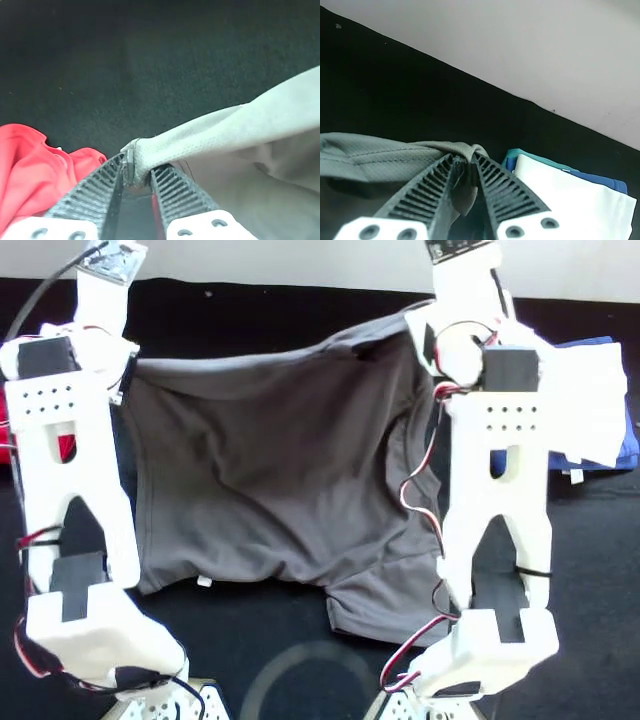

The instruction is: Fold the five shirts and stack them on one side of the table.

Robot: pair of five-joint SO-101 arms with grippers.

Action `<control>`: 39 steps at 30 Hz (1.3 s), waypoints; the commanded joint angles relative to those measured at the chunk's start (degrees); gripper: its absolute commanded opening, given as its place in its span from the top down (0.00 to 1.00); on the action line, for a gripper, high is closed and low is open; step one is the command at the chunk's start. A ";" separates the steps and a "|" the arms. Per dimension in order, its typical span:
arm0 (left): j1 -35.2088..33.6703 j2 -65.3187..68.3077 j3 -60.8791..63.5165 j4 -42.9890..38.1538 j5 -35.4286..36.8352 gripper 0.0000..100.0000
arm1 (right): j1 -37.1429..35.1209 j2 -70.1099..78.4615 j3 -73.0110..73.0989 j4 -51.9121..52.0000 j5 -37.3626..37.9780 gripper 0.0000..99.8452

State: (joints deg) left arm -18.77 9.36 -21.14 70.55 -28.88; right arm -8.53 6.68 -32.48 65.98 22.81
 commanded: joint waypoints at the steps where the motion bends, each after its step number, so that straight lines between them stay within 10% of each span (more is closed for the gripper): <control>1: 1.01 1.10 -2.68 -6.24 -0.44 0.99 | 0.13 2.95 -0.66 -4.62 0.18 0.99; 26: -1.19 7.96 9.98 -14.95 -0.53 0.99 | 0.92 8.75 1.80 1.71 0.18 0.99; 39: -6.02 8.40 12.62 -2.64 -0.44 0.99 | 0.66 8.48 -5.85 29.49 0.18 0.99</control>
State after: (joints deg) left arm -24.57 18.33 -5.14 61.23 -28.88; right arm -8.53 16.00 -32.92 89.89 22.81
